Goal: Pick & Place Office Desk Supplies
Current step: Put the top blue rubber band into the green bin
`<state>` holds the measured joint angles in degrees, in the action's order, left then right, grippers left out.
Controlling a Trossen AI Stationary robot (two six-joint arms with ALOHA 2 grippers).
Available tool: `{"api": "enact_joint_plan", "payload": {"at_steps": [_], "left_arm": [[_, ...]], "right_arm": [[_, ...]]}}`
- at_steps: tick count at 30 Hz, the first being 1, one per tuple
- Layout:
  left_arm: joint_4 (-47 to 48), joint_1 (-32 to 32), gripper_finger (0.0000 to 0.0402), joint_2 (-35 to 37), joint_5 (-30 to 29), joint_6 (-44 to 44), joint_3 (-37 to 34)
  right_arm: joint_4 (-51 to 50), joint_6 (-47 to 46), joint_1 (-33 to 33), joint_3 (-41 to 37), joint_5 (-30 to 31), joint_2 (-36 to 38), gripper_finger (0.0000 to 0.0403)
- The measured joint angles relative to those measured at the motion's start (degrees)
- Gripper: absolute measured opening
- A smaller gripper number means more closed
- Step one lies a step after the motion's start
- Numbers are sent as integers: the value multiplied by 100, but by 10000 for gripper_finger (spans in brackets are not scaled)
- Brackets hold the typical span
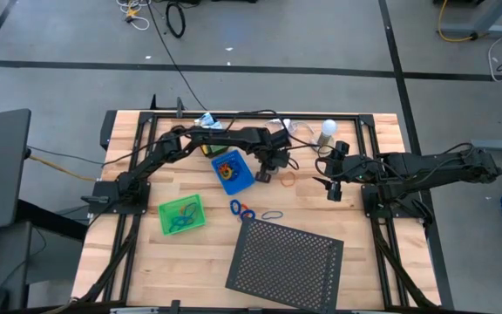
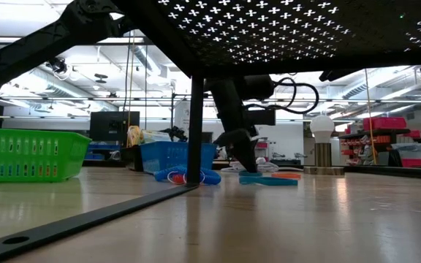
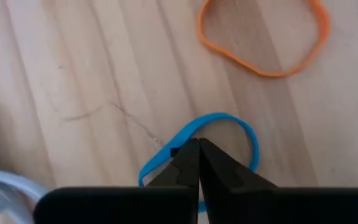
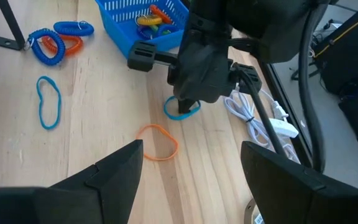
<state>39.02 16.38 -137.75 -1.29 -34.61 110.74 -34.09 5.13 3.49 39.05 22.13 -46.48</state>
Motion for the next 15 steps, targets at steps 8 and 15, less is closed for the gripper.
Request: {"api": "enact_joint_plan", "payload": {"at_steps": [8,15], "left_arm": [[19,-164,3,308,-502,438,-37],[245,-263,2,988,-860,708,-9]], "right_arm": [[-2,0,0,0,0,0,279],[-3,11,1,-1,0,0,279]]}}
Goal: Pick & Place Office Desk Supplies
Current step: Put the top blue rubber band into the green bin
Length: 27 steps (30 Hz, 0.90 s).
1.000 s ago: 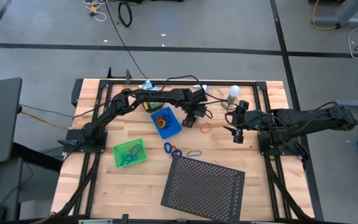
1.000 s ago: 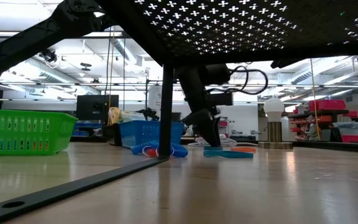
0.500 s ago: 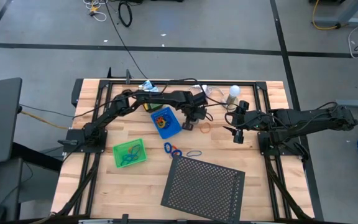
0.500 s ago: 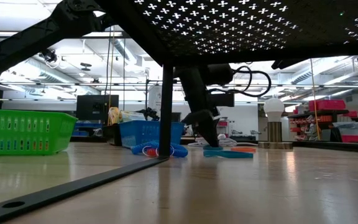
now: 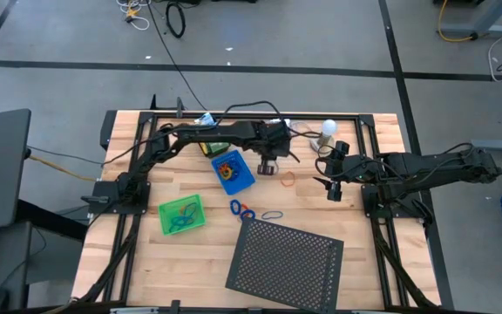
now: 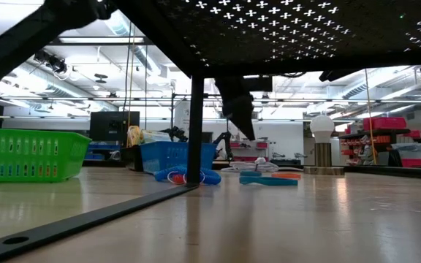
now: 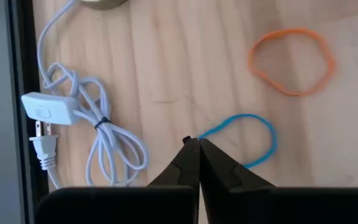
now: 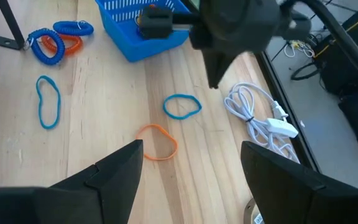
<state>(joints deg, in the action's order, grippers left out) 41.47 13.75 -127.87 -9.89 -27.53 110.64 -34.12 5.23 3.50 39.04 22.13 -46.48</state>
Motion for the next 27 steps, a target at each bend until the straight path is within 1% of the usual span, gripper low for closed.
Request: {"api": "enact_joint_plan", "payload": {"at_steps": [2,3,7,9,12,17,19,22,27], "left_arm": [[76,-39,2,126,75,-16,-6],[138,-37,2,202,221,-61,-4],[214,59,6,204,1058,-17,2],[180,137,19,6,1366,-32,-8],[153,225,58,-315,1627,-163,-21],[75,164,135,-717,1417,-779,-17],[5,146,157,-767,1307,-1014,-17],[-262,123,169,-807,1216,-1194,-4],[-492,171,169,-824,1031,-1374,-8]], "right_arm": [[-2,22,-1,1,0,-2,279],[1,38,-1,1,0,-2,279],[1,104,0,1,0,-1,279],[3,107,1,1,0,-2,279],[20,107,1,1,0,-2,279],[28,114,-1,1,2,-2,279],[25,112,-1,1,0,-2,279],[21,118,1,1,2,-2,279],[2,111,-1,1,2,-1,279]]}}
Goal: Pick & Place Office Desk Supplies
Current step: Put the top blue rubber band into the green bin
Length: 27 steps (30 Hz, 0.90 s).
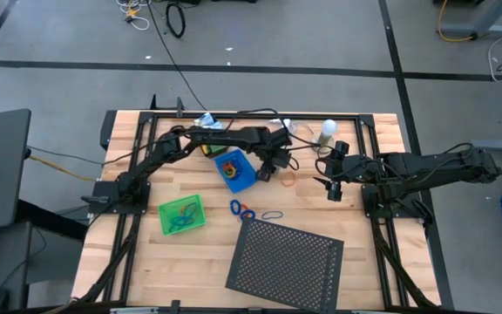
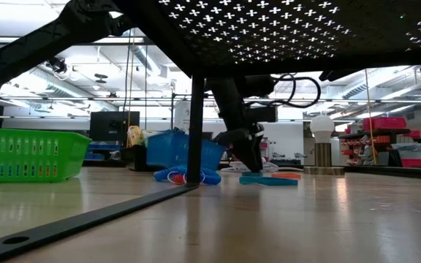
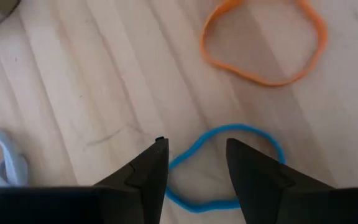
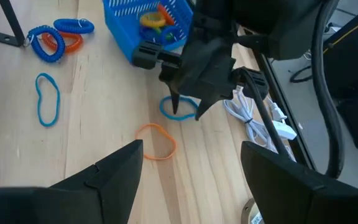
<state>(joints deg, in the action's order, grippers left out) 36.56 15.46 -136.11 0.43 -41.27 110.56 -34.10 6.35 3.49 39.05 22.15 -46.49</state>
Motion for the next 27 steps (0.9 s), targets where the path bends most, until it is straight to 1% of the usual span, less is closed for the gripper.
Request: {"api": "enact_joint_plan", "payload": {"at_steps": [2,7,11,13,15,18,22,24,27], "left_arm": [[7,46,169,0,20,-22,0],[31,125,169,-66,330,-17,5],[67,120,166,-119,363,-130,20],[76,118,157,-125,370,-170,20],[83,114,141,-126,365,-182,20],[113,109,102,-130,305,-172,15],[155,98,23,-136,214,-19,9],[130,98,8,-140,200,56,7],[105,98,5,-142,91,306,7]], "right_arm": [[-3,0,1,0,0,-1,279],[-1,-2,1,0,-1,0,279],[0,-4,1,-1,0,-1,279],[-3,-16,1,0,0,-1,279],[-4,-35,2,-2,0,1,279],[-14,-38,1,0,-1,-1,279],[-16,-46,2,0,0,-1,279],[-15,-50,2,0,0,-1,279],[-16,-51,2,0,-1,-1,279]]}}
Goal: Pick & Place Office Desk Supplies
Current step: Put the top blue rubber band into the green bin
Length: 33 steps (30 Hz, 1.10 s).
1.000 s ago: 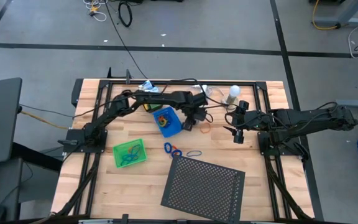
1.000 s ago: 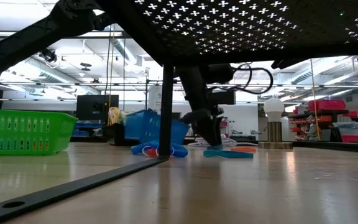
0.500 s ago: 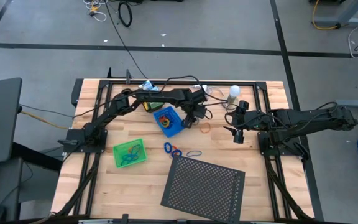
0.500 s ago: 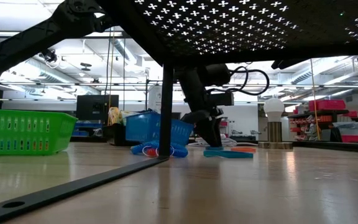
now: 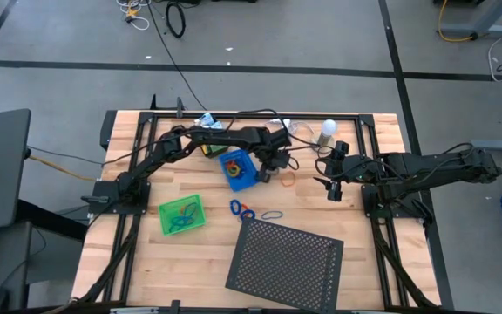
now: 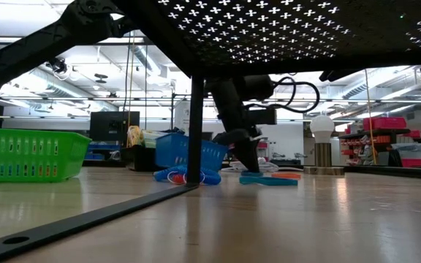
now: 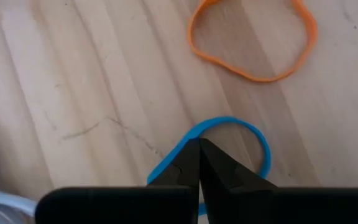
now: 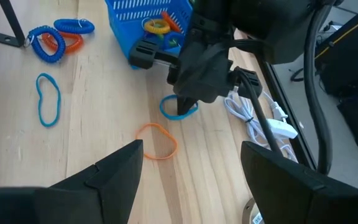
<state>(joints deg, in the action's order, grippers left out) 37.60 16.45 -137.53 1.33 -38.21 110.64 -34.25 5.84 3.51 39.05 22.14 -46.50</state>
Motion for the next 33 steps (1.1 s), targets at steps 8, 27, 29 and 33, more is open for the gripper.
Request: {"api": "enact_joint_plan", "payload": {"at_steps": [8,27,29,33], "left_arm": [[12,-63,2,302,-480,382,8],[59,-58,60,573,460,-80,21],[-40,-25,86,470,467,-88,21],[-56,-15,127,292,449,-231,21]], "right_arm": [[-8,-23,-1,-1,-1,0,279],[-27,1,0,0,1,2,279],[-24,2,0,-1,0,0,279],[2,33,-2,-1,1,2,279]]}}
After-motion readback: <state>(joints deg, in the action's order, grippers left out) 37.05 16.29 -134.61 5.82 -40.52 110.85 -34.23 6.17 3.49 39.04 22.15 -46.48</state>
